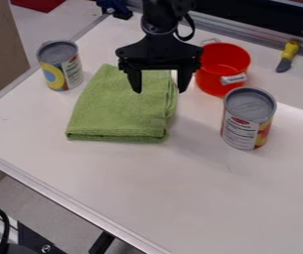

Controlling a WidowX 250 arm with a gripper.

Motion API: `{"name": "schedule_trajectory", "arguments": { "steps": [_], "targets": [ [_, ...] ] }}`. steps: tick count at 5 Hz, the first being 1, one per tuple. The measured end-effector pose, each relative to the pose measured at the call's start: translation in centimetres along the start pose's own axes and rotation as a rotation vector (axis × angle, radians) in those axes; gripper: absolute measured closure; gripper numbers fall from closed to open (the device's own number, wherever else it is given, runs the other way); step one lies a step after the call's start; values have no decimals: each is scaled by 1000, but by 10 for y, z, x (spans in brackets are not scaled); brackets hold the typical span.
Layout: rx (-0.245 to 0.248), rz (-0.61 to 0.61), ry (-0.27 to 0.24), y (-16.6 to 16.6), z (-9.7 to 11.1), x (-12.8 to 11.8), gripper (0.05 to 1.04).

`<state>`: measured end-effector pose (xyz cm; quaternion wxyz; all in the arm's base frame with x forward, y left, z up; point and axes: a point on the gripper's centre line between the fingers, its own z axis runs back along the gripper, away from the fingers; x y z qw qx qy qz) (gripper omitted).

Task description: Move the green rag to the bottom right of the table

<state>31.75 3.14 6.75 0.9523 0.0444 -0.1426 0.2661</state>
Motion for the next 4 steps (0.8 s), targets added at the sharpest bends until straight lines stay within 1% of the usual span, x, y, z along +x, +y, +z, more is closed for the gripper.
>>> {"name": "schedule_trajectory", "arguments": {
  "steps": [1, 3, 4],
  "targets": [
    [13, -3, 30, 2, -8, -6, 85],
    [34, 19, 35, 35, -13, 10, 85],
    [46, 40, 46, 46, -23, 14, 85]
  ]
}}
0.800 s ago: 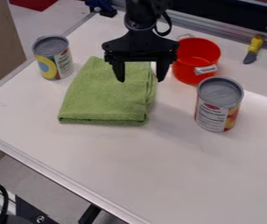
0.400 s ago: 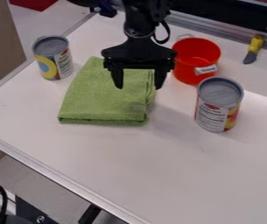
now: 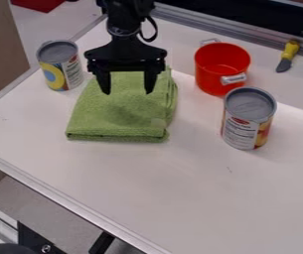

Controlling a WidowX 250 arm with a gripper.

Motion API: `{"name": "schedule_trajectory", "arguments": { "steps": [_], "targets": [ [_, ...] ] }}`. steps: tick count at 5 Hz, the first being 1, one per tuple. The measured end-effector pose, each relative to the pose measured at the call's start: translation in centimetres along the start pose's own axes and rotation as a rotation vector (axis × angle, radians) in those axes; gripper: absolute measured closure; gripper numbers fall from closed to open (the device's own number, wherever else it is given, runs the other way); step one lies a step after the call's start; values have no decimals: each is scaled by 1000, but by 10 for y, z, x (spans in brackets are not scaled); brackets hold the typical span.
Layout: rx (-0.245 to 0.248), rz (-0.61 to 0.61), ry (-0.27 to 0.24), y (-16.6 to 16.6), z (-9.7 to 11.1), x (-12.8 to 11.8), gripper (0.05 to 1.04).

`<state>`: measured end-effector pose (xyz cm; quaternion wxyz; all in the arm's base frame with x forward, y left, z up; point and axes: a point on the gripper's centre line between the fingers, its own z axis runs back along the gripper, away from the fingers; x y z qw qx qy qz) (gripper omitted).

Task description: Move the green rag to the bottom right of the table

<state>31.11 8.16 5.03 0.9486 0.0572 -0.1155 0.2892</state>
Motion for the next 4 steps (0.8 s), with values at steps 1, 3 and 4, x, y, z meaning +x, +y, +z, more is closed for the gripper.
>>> {"name": "schedule_trajectory", "arguments": {
  "steps": [1, 3, 4],
  "targets": [
    [10, 39, 8, 8, -16, 7, 112],
    [-10, 80, 15, 9, -31, 17, 673],
    [8, 129, -30, 12, -31, 23, 903]
  ]
}}
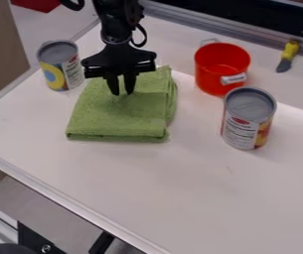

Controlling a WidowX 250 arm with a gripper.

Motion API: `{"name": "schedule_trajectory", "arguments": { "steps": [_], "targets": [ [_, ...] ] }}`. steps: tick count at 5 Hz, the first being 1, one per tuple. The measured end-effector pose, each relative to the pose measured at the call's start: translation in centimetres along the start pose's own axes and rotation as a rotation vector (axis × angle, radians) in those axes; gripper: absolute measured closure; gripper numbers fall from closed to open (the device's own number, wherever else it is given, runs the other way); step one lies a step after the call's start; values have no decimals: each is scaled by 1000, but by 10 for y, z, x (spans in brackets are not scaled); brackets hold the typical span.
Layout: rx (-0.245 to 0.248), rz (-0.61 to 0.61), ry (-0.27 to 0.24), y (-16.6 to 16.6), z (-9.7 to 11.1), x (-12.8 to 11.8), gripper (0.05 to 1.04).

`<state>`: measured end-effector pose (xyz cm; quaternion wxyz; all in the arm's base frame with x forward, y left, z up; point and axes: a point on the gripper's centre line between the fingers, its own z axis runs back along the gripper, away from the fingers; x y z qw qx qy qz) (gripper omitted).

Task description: Move the green rag to the bottom right of the table

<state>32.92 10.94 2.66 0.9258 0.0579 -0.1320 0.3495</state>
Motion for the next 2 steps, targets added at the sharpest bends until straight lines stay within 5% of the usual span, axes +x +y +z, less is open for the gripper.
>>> {"name": "schedule_trajectory", "arguments": {
  "steps": [1, 2],
  "targets": [
    [10, -31, 34, -4, -14, -9, 1026],
    [-3, -42, 84, -6, -15, -17, 1031]
  ]
}}
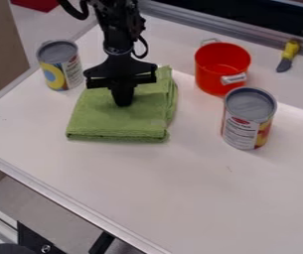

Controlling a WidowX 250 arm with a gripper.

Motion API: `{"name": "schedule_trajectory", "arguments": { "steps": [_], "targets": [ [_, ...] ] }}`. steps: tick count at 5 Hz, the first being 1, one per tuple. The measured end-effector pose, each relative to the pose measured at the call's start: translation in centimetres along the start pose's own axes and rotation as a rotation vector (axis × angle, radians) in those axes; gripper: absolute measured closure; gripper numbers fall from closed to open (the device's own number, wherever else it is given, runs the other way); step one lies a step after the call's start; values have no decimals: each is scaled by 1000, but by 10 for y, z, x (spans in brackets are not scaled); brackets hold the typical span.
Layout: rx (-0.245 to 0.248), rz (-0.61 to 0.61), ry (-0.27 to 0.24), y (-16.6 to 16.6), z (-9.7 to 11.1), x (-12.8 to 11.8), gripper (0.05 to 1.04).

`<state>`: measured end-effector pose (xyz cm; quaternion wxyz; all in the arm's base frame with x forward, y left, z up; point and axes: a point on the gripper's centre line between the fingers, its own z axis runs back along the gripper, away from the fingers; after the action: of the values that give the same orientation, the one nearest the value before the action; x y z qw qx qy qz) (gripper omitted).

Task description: Move the green rag to the bottom right of the table

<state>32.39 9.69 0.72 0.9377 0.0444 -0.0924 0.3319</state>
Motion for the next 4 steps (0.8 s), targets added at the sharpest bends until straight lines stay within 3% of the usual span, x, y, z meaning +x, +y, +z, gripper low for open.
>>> {"name": "schedule_trajectory", "arguments": {
  "steps": [2, 4],
  "targets": [
    [-16, -89, 47, -7, -3, -21, 1031],
    [-14, -233, 62, -14, 1, -53, 1031]
  ]
}}
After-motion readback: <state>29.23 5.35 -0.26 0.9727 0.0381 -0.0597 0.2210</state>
